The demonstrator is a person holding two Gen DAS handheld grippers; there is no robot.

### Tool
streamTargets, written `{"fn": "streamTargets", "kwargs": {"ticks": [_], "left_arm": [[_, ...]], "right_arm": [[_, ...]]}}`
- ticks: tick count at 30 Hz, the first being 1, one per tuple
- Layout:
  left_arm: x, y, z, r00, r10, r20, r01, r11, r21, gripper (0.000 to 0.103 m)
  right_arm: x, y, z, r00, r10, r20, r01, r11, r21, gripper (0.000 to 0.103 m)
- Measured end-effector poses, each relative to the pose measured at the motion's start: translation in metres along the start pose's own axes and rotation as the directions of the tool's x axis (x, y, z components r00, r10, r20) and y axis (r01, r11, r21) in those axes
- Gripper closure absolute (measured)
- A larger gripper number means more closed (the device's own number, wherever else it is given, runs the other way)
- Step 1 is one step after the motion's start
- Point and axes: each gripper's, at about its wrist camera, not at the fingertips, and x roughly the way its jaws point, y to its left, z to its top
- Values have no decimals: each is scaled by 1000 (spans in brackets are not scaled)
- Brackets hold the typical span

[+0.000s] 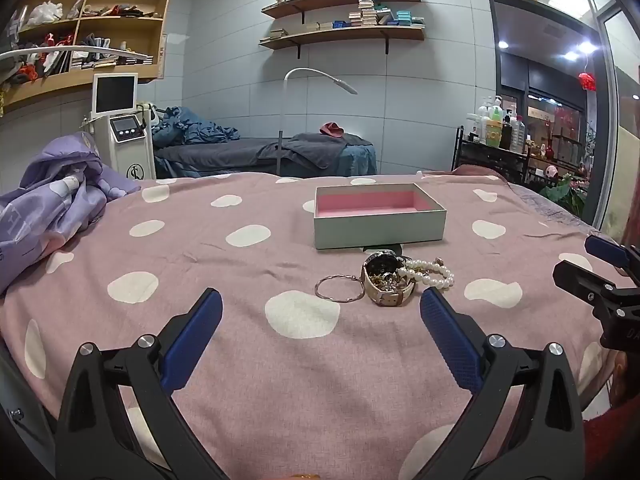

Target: Organize jewelry

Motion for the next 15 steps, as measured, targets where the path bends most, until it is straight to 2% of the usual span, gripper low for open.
{"fn": "streamTargets", "kwargs": {"ticks": [15], "left_arm": [[-7,0,2,1000,6,5,-6,1000,0,5]], "right_arm": [[0,0,-1,1000,0,-2,0,1000,1,6]]}}
